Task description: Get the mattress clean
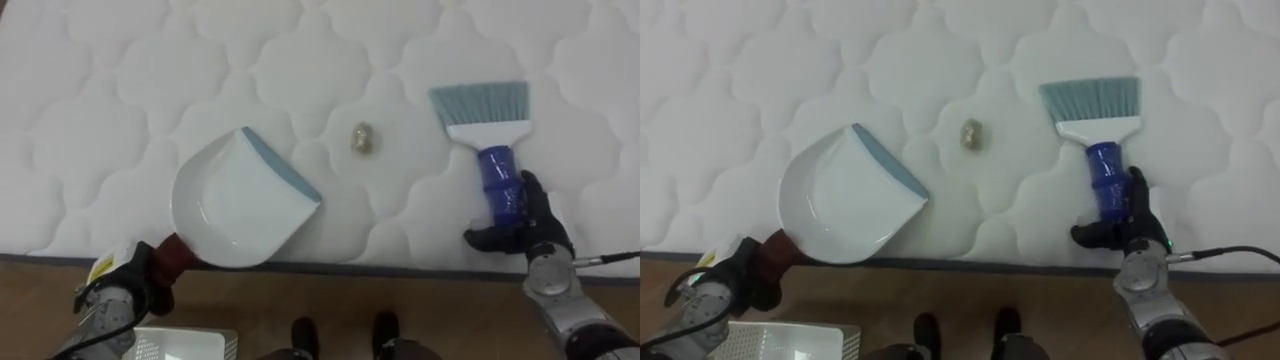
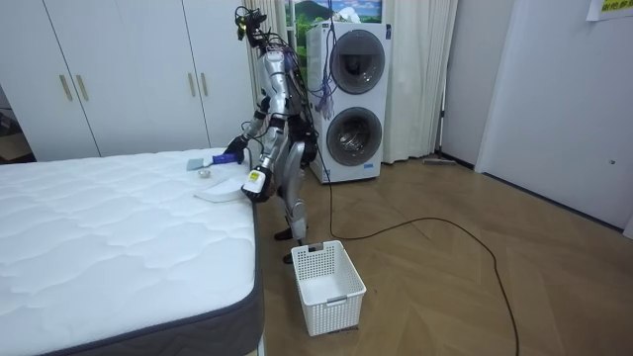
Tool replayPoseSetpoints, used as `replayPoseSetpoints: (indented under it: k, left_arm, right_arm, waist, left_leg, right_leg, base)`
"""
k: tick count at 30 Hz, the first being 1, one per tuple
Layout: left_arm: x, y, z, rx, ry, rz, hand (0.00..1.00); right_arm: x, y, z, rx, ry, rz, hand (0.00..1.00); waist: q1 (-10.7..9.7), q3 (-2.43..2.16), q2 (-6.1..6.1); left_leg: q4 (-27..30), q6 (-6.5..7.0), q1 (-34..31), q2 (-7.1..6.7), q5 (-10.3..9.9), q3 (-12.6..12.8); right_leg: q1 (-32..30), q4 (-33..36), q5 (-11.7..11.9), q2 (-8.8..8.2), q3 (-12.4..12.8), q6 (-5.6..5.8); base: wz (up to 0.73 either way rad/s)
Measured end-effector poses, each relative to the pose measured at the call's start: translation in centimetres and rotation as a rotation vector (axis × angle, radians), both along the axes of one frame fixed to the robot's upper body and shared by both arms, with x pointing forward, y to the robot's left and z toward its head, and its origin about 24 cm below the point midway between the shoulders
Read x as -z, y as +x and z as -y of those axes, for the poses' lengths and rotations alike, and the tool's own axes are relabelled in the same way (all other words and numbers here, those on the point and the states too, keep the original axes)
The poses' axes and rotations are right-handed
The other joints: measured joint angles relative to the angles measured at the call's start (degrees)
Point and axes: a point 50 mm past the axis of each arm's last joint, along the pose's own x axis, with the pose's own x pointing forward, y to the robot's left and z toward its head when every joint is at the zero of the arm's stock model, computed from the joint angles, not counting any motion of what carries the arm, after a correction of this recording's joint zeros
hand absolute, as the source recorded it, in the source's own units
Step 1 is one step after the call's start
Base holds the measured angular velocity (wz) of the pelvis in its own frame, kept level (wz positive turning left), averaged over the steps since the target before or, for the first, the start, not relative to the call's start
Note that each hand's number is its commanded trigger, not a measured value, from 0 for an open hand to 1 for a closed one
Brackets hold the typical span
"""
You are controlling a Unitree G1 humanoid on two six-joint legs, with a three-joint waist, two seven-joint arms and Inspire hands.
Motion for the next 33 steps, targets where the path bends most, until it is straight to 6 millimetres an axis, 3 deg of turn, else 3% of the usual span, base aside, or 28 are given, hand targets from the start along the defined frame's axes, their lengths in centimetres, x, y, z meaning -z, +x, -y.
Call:
replayPoseSetpoints:
  k: [1, 4, 13, 33]
  left_arm:
    - [0.0, 0.0, 0.0, 0.0, 0.0, -0.001, 1.0]
    - [0.0, 0.0, 0.0, 0.001, -0.001, -0.001, 1.0]
    - [0.1, 0.1, 0.3, 0.001, -0.006, -0.007, 1.0]
    - [-0.5, 0.8, 0.4, 0.009, -0.001, 0.014, 1.0]
  right_arm:
    - [0.0, 0.0, 0.0, 0.0, 0.0, -0.001, 1.0]
    - [0.0, -0.1, 0.2, 0.004, -0.002, -0.005, 1.0]
    - [-1.5, 0.2, 3.3, 0.13, -0.017, 0.009, 1.0]
    - [-0.5, -1.0, 4.2, 0.152, -0.088, -0.096, 1.0]
  waist:
    - [0.02, 0.0, 0.0]
    - [0.16, 0.01, 0.02]
    - [1.43, 0.11, 0.2]
    - [1.38, 0.23, -0.03]
  left_leg:
    - [0.02, 0.0, 0.0, 0.0, 0.0, 0.01]
    - [0.02, 0.0, 0.0, 0.01, 0.0, 0.01]
    - [-0.04, -0.19, 0.01, 0.35, -0.17, 0.0]
    - [0.61, -0.45, -0.51, 0.22, -0.36, -0.27]
  right_leg:
    - [0.02, 0.0, 0.0, 0.0, 0.0, 0.0]
    - [0.1, -0.05, 0.01, 0.05, 0.05, 0.01]
    - [0.16, -0.1, -0.03, 0.52, 0.12, -0.07]
    - [0.13, -0.03, -0.34, 0.36, 0.01, -0.08]
  base:
    - [0.0]
    - [0.0]
    - [0.0]
    - [0.01]
